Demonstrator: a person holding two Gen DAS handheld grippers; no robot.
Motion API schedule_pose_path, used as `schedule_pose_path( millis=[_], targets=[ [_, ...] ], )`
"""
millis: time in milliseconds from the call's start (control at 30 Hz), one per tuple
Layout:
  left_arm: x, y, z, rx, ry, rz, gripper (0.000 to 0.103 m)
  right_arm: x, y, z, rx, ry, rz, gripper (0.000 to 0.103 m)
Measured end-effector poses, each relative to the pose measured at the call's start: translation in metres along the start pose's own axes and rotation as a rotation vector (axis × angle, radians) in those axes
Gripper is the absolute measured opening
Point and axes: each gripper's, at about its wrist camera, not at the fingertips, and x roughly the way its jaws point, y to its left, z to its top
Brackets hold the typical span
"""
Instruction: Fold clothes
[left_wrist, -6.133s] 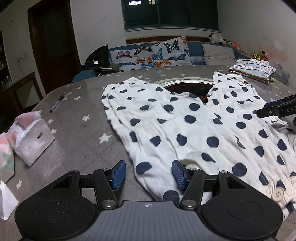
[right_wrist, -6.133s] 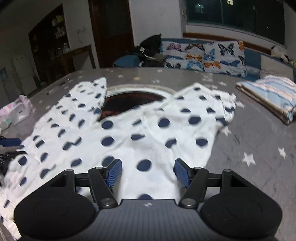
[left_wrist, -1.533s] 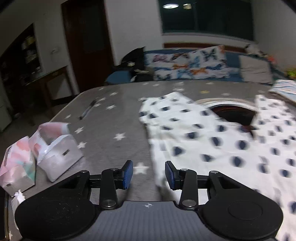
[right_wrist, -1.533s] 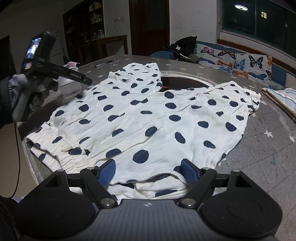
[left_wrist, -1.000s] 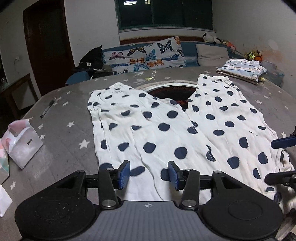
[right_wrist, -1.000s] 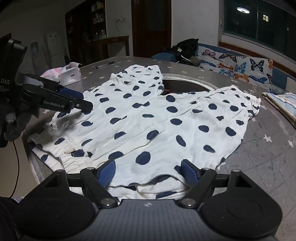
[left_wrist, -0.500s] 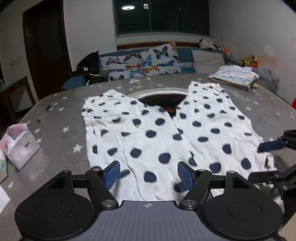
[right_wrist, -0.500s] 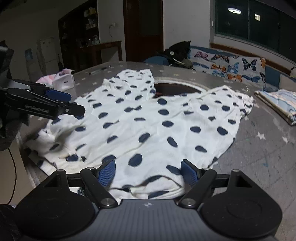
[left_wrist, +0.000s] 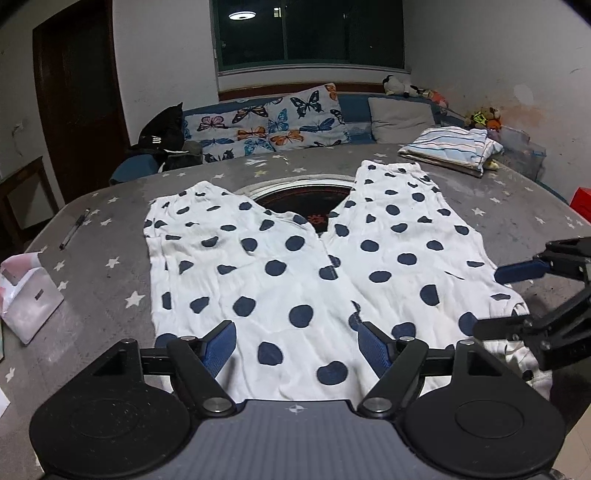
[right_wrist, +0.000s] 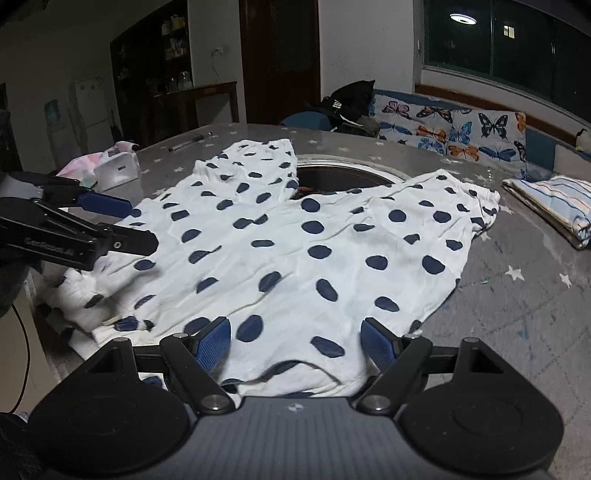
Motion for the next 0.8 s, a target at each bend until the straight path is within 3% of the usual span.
schedule_pose_path(
  millis=[333,633,800],
  targets=[
    [0.008,-0.012,0.002,0.019,0.012,-0.040,0.085,0.013,-0.044,0.035,0.027,-0.011,-0.048,0.077],
    [0.015,-0.023,0.011,0.039,0.005,-0.093,0.102,0.057,-0.102,0.080,0.068,0.008,-0.097,0.063],
    [0.023,-0.028,0.017,0.037,0.003,-0.120,0.103,0.086,-0.127,0.096,0.080,0.023,-0.124,0.061]
  ],
)
